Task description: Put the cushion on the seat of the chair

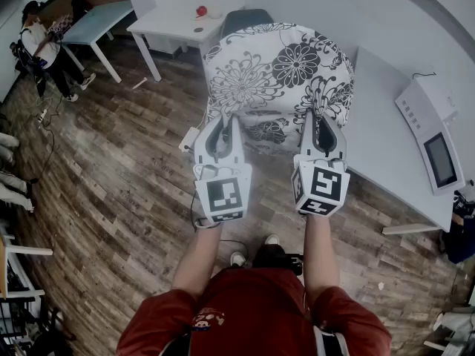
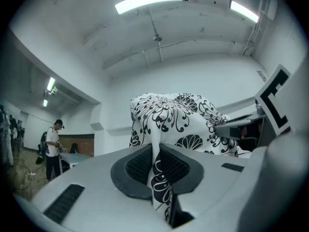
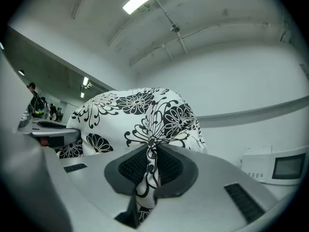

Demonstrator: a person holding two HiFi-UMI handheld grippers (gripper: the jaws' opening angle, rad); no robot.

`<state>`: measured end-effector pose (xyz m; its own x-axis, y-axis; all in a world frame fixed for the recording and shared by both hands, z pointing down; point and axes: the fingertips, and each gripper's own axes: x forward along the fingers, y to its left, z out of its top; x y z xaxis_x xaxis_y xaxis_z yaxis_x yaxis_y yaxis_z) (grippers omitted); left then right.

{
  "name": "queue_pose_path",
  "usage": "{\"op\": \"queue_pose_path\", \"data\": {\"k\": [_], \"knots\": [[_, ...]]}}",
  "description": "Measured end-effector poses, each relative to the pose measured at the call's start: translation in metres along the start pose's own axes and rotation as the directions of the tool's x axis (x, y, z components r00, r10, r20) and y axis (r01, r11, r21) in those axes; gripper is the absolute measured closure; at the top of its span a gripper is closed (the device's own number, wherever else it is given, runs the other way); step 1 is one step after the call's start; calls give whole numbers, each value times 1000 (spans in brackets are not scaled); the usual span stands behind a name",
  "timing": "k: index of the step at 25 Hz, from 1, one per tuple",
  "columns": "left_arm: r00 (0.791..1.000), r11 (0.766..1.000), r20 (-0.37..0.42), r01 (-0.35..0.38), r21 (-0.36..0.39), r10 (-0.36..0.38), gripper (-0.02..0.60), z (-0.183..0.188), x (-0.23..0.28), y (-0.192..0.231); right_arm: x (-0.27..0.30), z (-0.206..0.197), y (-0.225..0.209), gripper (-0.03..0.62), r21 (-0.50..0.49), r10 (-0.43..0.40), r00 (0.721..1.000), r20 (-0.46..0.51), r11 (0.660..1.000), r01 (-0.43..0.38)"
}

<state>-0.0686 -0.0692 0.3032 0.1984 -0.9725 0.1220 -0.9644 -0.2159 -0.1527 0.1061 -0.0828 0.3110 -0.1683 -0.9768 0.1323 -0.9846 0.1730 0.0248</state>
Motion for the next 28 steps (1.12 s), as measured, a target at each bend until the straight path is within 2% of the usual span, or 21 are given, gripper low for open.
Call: {"op": "queue_pose_path", "data": {"k": [19, 28], "knots": [[999, 999, -18, -44, 7, 44, 532, 2, 1, 2, 8, 2, 1, 537, 41, 38, 999, -2, 998, -38], [998, 997, -14, -54, 46, 55, 532, 8, -4, 3, 8, 1, 3, 534, 60, 48, 999, 8, 997, -49]]}}
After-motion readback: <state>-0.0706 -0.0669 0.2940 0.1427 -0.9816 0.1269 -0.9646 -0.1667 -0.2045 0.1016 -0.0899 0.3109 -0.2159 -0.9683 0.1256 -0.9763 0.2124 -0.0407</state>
